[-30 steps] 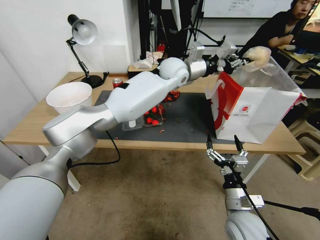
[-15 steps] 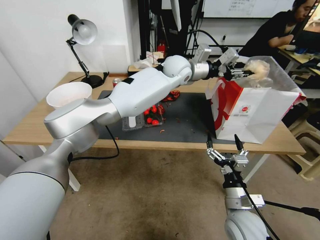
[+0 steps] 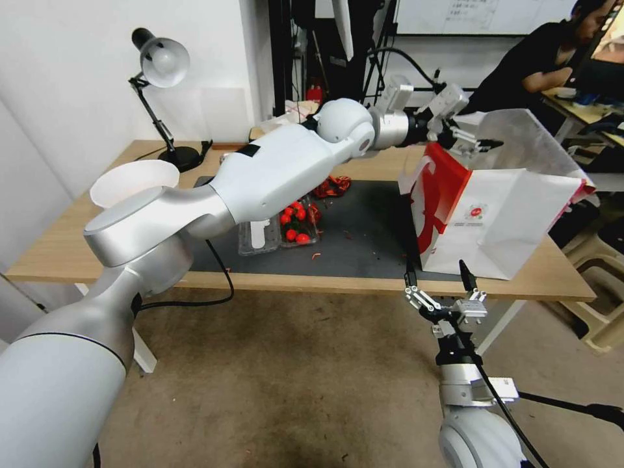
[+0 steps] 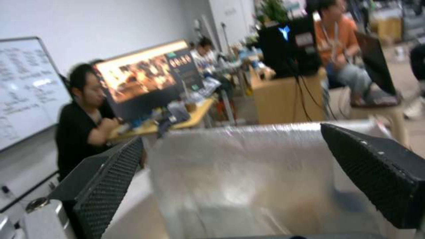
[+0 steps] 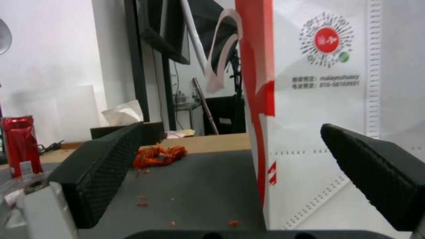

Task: Pick up the trash from the table and place it into the takeout bag.

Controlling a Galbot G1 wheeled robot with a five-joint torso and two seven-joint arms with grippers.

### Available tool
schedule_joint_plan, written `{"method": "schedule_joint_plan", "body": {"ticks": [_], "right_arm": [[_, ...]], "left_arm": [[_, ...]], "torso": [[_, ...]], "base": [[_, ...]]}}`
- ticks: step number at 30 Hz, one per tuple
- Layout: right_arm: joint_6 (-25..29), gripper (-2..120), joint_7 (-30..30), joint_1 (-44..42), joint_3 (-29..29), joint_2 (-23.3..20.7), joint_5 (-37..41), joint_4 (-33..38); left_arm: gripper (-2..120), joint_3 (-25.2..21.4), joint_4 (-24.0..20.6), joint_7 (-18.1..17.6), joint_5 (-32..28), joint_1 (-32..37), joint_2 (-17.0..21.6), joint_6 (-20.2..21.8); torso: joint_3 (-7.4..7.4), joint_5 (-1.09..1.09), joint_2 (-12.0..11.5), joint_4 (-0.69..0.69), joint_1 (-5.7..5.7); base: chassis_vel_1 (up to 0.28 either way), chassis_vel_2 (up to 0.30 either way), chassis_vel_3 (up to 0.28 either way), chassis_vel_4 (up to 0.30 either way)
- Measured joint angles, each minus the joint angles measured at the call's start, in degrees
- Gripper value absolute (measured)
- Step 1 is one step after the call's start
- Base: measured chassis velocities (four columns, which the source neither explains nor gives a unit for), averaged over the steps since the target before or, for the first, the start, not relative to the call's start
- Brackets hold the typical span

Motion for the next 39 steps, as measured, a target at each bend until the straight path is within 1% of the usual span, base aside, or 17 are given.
{"method": "schedule_joint_plan", "body": {"ticks": [2,4,6,7,9,13,14,17,19,21,23,26,27,31,32,35,39], "right_arm": [[-0.03,100,0.01,0.00,0.02,0.00,0.00,0.01],[-0.13,100,0.03,0.01,0.02,0.01,0.00,0.06],[-0.16,100,0.04,0.02,0.02,0.01,0.00,0.08],[-0.19,100,0.05,0.01,0.02,-0.02,-0.01,0.12],[-0.22,100,0.05,0.00,0.02,-0.06,-0.03,0.20],[-0.66,100,0.09,0.02,0.03,-0.36,-0.07,0.44],[-0.66,100,0.09,0.02,0.03,-0.36,-0.07,0.44],[-0.81,100,0.15,0.06,-0.05,-0.46,-0.19,0.44],[-0.84,100,0.15,0.07,-0.07,-0.47,-0.20,0.44],[-0.92,100,0.16,0.20,-0.23,-0.52,-0.31,0.44],[-0.93,100,0.16,0.24,-0.27,-0.53,-0.33,0.43],[-1.01,100,0.16,0.44,-0.73,-0.51,-0.46,0.23],[-1.01,100,0.16,0.44,-0.73,-0.51,-0.46,0.23],[-1.04,100,0.16,0.78,-1.07,-0.52,-0.54,-0.13],[-1.04,100,0.16,0.78,-1.07,-0.52,-0.54,-0.13],[-1.04,100,0.16,0.96,-1.40,-0.54,-0.58,-0.38],[-0.99,100,0.16,0.99,-1.60,-0.55,-0.63,-0.58]], "left_arm": [[100,-0.59,-0.56,-0.44,-0.40,0.23,0.66,0.00],[100,-2.68,-2.99,-2.38,-1.94,1.77,3.74,0.62],[100,-3.35,-4.08,-3.04,-2.64,2.60,5.02,0.95],[100,-4.41,-5.97,-4.39,-3.46,4.23,7.14,1.45],[100,-5.14,-7.09,-4.93,-3.73,5.38,8.40,1.60],[100,-9.24,-12.55,-7.44,-4.56,11.58,14.32,1.79],[100,-9.24,-12.55,-7.44,-4.56,11.58,14.32,1.79],[100,-12.67,-16.18,-9.24,-4.57,16.33,18.50,1.63],[100,-13.43,-16.83,-9.62,-4.54,17.21,19.31,1.54],[100,-16.89,-19.49,-11.63,-4.40,20.87,22.59,1.10],[100,-17.64,-20.04,-12.11,-4.37,21.66,23.24,1.01],[100,-23.72,-24.84,-14.45,-3.70,28.66,27.82,0.87],[100,-23.72,-24.84,-14.45,-3.70,28.66,27.82,0.87],[100,-29.29,-29.82,-16.84,-2.52,37.06,30.98,1.13],[100,-29.29,-29.82,-16.84,-2.52,37.06,30.98,1.13],[100,-34.26,-33.92,-18.61,-1.06,44.25,32.46,1.31],[100,-37.59,-36.59,-20.06,0.24,48.77,33.14,1.23]], "torso": [[0.00,0.00,0.00,0.00,0.00],[0.00,-0.01,0.00,0.03,0.00],[0.00,-0.02,0.00,0.05,0.00],[0.00,-0.02,0.00,0.05,0.00],[0.00,-0.03,0.00,0.05,0.00],[0.00,-0.03,0.00,0.03,0.00],[0.00,-0.03,0.00,0.03,0.00],[0.00,-0.02,0.00,0.03,0.00],[0.00,-0.03,0.00,0.03,-0.01],[0.00,-0.02,0.00,0.04,0.00],[0.00,-0.02,0.00,0.04,0.00],[0.00,-0.01,0.00,0.04,0.00],[0.00,-0.01,0.00,0.04,0.00],[0.00,-0.02,0.00,0.03,0.00],[0.00,-0.02,0.00,0.03,0.00],[-0.01,-0.02,0.01,0.03,-0.01],[-0.01,-0.01,0.00,0.03,-0.01]], "base": [[0.000,0.000,0.000,0.000],[0.000,0.000,0.000,0.000],[0.000,0.000,0.000,0.000],[0.000,0.000,0.000,0.000],[0.000,0.000,0.000,0.000],[0.000,0.000,0.000,0.000],[0.000,0.000,0.000,0.000],[0.000,0.000,0.000,0.000],[0.000,0.000,0.000,0.000],[0.000,0.000,0.000,0.000],[0.000,0.000,0.000,0.000],[0.000,0.000,0.000,0.000],[0.000,0.000,0.000,0.000],[0.000,0.000,0.000,0.000],[0.000,0.000,0.000,0.000],[0.000,0.000,0.000,0.000],[0.000,0.000,0.000,0.000]]}}
